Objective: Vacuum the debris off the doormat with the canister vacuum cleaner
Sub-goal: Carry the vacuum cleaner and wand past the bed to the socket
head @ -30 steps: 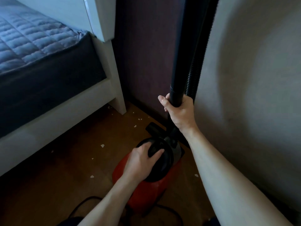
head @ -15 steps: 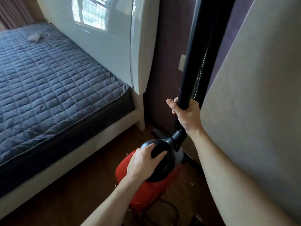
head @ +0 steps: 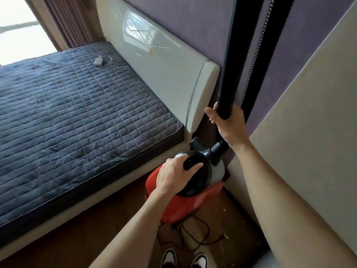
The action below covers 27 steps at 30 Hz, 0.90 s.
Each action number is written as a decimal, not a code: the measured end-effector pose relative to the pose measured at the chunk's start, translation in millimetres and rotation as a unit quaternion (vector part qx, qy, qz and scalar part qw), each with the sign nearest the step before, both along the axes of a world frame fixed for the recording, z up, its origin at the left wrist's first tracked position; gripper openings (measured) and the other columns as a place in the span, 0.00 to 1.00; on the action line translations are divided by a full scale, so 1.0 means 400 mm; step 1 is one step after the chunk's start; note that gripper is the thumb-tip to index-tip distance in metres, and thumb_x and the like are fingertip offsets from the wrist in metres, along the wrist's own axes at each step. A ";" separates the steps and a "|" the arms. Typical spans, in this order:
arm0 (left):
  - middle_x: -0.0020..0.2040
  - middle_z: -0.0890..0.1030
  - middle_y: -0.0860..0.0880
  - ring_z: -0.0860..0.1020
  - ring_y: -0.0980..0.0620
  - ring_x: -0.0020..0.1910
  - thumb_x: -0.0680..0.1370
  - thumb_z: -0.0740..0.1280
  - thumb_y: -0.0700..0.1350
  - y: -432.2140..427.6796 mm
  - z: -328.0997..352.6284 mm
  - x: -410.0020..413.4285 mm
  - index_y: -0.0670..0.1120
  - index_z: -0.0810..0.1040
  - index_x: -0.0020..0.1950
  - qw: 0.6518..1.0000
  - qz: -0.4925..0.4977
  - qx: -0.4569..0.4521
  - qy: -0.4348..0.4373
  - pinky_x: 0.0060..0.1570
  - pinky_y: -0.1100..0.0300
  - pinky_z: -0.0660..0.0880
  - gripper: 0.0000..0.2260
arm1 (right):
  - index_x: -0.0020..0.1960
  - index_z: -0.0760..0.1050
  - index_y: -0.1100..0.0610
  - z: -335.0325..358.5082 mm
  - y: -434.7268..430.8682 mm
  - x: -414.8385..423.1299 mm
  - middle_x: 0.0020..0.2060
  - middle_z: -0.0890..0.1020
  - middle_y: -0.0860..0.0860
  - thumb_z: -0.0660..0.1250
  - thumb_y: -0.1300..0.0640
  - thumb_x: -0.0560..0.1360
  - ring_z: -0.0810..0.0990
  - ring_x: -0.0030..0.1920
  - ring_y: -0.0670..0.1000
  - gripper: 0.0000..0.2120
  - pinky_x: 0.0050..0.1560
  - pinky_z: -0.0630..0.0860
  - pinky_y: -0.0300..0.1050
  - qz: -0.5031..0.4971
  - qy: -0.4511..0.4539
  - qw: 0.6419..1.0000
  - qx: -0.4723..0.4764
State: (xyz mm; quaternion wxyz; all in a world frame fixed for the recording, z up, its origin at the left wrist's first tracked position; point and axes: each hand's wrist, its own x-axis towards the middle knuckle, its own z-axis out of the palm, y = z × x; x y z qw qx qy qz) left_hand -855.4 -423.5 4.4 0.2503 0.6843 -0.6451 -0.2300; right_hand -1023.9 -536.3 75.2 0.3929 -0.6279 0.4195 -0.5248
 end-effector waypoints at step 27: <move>0.40 0.84 0.56 0.82 0.57 0.41 0.72 0.68 0.67 0.331 0.065 0.294 0.53 0.82 0.48 0.951 0.308 0.012 -0.019 0.42 0.58 0.78 0.19 | 0.39 0.70 0.70 0.042 0.130 0.504 0.30 0.74 0.59 0.74 0.56 0.76 0.73 0.31 0.54 0.20 0.37 0.74 0.51 0.245 0.019 0.969 -0.011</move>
